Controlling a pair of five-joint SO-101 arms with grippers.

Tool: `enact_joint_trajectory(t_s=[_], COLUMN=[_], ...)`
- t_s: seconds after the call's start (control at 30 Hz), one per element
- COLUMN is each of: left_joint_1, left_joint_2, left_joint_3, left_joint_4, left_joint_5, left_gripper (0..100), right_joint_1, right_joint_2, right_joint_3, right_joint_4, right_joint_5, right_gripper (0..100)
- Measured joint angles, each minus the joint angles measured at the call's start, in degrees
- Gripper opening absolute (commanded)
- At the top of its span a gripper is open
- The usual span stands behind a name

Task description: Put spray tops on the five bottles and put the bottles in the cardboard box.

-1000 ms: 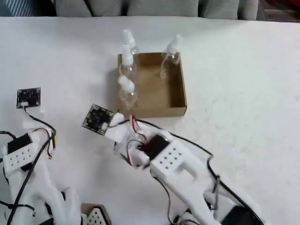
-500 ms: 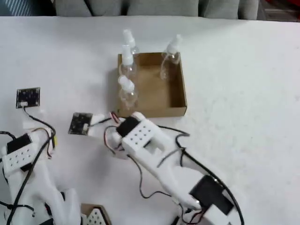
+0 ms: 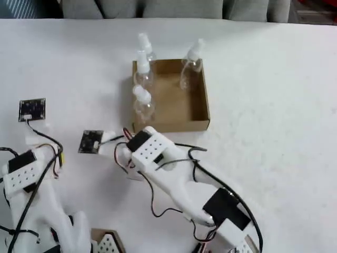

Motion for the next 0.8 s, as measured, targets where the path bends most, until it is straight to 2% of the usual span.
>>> enact_joint_trajectory(t_s=[0.43,0.53,0.63,0.8], left_joint_1=[0.0,0.0,0.0,0.0], left_joint_2=[0.0,0.0,0.0,0.0], left_joint_3=[0.0,0.0,0.0,0.0], left_joint_4=[0.0,0.0,0.0,0.0], left_joint_5=[0.0,0.0,0.0,0.0], left_gripper=[2,2,2,2], right_joint_1=[0.1,0.0,0.2,0.4], right_joint_2=[5.0,5.0,5.0,5.0], right_joint_3=[-0.9,-1.0,-1.0,-1.0], right_joint_4=[0.0,-0.4,-1.8,-2.3], right_joint_5=[1.7,1.8,1.8,2.0], right_gripper=[26.9,18.2,2.2,1.3])
